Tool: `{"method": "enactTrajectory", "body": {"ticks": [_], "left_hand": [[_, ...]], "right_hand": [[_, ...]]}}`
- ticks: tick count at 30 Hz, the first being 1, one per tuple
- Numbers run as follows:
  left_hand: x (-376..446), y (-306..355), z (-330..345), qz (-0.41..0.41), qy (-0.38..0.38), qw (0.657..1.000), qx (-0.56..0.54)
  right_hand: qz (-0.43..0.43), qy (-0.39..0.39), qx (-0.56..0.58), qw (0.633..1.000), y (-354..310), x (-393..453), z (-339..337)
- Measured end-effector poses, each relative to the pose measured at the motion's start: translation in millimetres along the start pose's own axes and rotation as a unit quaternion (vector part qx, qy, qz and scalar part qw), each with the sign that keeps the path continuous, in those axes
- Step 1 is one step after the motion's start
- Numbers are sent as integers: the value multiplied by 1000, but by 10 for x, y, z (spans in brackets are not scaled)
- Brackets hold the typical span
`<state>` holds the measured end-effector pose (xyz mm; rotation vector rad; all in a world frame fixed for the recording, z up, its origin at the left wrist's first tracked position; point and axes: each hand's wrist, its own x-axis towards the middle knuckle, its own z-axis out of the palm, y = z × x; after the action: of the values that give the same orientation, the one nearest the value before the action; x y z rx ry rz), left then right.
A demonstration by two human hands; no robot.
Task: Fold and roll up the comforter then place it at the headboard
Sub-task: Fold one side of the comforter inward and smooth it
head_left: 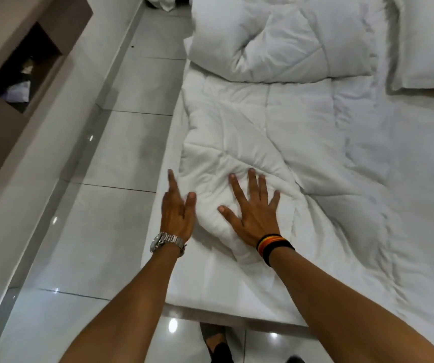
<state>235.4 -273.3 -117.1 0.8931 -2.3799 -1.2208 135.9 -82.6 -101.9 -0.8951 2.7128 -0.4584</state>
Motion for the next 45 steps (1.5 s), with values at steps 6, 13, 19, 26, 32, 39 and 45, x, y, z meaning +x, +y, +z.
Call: {"method": "enactTrajectory", "body": {"ticks": [6, 13, 19, 26, 32, 39, 45], "left_hand": [[-71, -18, 84, -27, -4, 1000, 15], [-756, 327, -680, -33, -17, 999, -9], [-1448, 154, -957, 16, -120, 992, -23], [-1776, 29, -714, 198, -216, 942, 163], [-1755, 630, -1093, 161, -120, 971, 130], [-2104, 606, -1331, 48, -135, 988, 64], [-2576, -212, -1006, -61, -189, 980, 21]], "right_hand": [[19, -24, -24, 999, 18, 54, 161], [6, -45, 91, 995, -234, -391, -131], [5, -103, 105, 989, -357, -918, -36], [-12, -90, 63, 994, -137, -1801, 89], [-7, -56, 76, 995, -85, -2319, -195], [-9, -32, 87, 996, -244, -2507, -256], [-5, -77, 23, 997, -178, -2612, 231]]}}
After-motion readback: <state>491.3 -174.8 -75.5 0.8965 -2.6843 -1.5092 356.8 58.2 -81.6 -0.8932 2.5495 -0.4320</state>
